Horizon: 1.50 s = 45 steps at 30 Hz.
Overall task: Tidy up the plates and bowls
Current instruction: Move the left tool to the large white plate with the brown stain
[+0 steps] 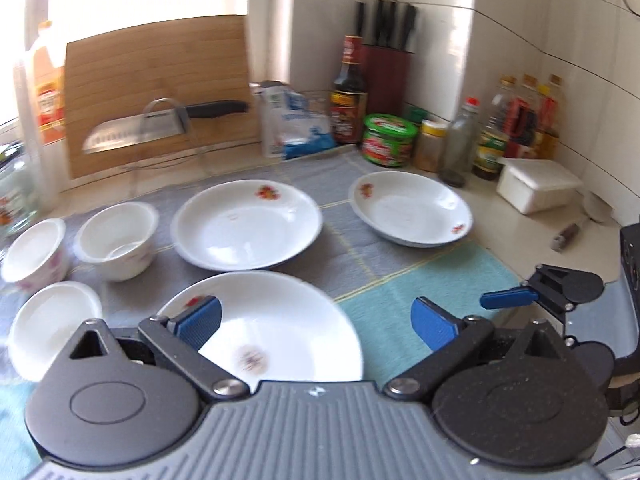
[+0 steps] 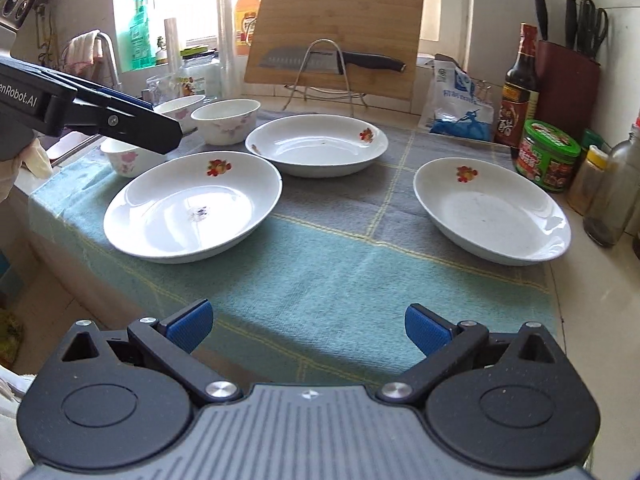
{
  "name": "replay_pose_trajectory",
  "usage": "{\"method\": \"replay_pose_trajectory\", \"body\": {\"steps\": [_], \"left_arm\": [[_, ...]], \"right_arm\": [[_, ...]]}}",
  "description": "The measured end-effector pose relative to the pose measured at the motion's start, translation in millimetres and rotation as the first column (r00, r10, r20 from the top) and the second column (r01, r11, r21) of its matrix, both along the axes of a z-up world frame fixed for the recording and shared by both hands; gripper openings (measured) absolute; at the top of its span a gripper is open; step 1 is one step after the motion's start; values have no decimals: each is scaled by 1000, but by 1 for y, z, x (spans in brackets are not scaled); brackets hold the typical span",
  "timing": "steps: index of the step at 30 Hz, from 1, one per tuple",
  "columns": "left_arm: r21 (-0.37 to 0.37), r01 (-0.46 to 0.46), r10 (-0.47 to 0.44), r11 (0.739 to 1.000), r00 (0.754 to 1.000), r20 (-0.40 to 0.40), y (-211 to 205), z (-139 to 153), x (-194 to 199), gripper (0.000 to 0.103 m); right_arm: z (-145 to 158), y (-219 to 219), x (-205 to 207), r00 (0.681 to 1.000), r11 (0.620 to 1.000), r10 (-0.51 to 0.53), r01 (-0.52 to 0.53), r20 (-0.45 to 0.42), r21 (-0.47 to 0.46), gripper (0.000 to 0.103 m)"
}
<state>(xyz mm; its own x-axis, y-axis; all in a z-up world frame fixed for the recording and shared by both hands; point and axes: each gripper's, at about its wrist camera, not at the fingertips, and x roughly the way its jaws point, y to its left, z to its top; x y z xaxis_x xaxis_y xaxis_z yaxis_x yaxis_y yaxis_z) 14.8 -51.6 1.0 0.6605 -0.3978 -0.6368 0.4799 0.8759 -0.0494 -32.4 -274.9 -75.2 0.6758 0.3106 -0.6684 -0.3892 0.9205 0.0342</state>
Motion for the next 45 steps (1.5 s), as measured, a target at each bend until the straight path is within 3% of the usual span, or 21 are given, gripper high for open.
{"method": "replay_pose_trajectory", "body": {"steps": [10, 21, 28, 37, 45], "left_arm": [[-4, -218, 217, 976, 973, -75, 60, -5, -16, 100], [0, -266, 264, 964, 958, -113, 99, -9, -1, 100], [31, -197, 199, 980, 972, -124, 100, -9, 22, 100], [93, -31, 45, 995, 987, -151, 83, -13, 58, 100], [119, 133, -104, 984, 969, -225, 62, -24, 95, 100]], "right_arm": [[-7, 35, 14, 990, 990, 140, -140, -20, 21, 103], [-21, 83, 37, 962, 961, 271, -272, -39, -53, 103], [-26, 92, 49, 958, 957, 281, -283, -51, -59, 103], [-29, 100, 59, 953, 949, 299, -303, -51, -82, 103], [-32, 101, 62, 948, 946, 315, -318, -50, -64, 103]]}}
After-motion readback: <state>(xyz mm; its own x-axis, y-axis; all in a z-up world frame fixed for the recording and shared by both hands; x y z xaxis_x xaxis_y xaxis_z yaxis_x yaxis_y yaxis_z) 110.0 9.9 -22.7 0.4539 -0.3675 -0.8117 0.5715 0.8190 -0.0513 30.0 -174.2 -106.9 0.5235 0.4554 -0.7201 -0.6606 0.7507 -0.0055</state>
